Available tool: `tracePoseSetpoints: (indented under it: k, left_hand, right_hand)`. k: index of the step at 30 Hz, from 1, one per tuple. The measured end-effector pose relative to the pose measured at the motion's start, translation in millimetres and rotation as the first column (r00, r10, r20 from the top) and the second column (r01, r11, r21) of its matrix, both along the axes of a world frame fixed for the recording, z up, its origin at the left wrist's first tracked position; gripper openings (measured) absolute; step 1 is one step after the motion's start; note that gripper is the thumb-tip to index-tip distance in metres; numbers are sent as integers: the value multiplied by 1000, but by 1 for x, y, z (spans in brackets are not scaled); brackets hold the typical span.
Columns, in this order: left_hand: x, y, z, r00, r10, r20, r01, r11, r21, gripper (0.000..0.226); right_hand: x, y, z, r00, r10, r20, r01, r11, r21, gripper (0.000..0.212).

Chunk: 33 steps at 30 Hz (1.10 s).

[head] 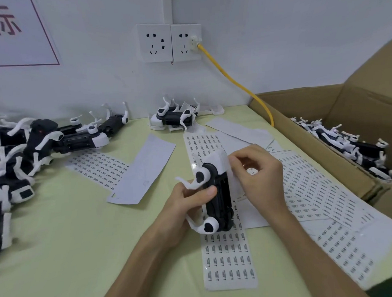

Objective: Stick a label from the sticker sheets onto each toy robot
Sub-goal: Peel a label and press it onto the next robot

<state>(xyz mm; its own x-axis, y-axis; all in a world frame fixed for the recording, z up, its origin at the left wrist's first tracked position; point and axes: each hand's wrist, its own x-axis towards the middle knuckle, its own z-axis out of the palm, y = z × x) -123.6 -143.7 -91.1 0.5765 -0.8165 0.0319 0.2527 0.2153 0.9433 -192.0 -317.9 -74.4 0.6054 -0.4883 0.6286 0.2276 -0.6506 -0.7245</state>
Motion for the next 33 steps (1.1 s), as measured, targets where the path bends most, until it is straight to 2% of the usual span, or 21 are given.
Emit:
tracePoseSetpoints:
  k: [4,8,10,12,14,16,19,20,21,24,27,29,31,33]
  left_hand:
    - [0,1,2,999,45,-1,-45,998,33,52]
    - [-3,1,9,986,169,-13,-168,985,35,66]
    - [-2,0,11,979,202,-30,-201,978,49,60]
    - [2,0,11,972,225,-71,-223,974,41,43]
    - [5,1,13,958,232,-169,-236,972,-8,27]
    - [8,4,16,920,187,-344,-226,971,-76,14]
    - [12,8,15,863,104,-495,-197,970,-141,14]
    - [14,9,14,852,97,-515,-198,970,-145,24]
    - [14,9,14,853,118,-508,-207,971,-122,31]
    - [10,3,14,885,262,-386,-294,955,-27,22]
    - [11,2,17,860,450,-240,-449,891,59,19]
    - [11,6,21,880,413,-235,-424,906,5,26]
    - [12,9,21,926,290,-243,-310,950,-48,46]
    - [10,9,21,975,175,-138,-181,983,-33,48]
  right_hand:
    - [-1,-4,0,999,-51,19,47,989,143,10]
    - [0,-5,2,1000,-13,25,4,946,324,9]
    - [0,-5,3,999,17,36,-30,924,381,8]
    - [0,-5,3,998,45,44,-60,905,422,9]
    - [0,-6,3,997,69,45,-81,891,446,13]
    - [1,-7,3,996,83,39,-91,884,458,17]
    - [2,-8,0,995,93,23,-93,880,467,23]
    - [2,-9,0,995,94,17,-91,879,467,25]
    - [2,-9,0,995,95,12,-89,880,467,25]
    - [2,-10,-1,997,80,19,-80,886,457,23]
    - [2,-10,-1,997,82,8,-77,901,427,29]
    - [2,-8,0,991,131,-18,-114,914,389,38]
    - [1,-4,-1,978,192,-74,-160,935,316,47]
    - [1,1,-3,964,218,-152,-186,962,200,57]
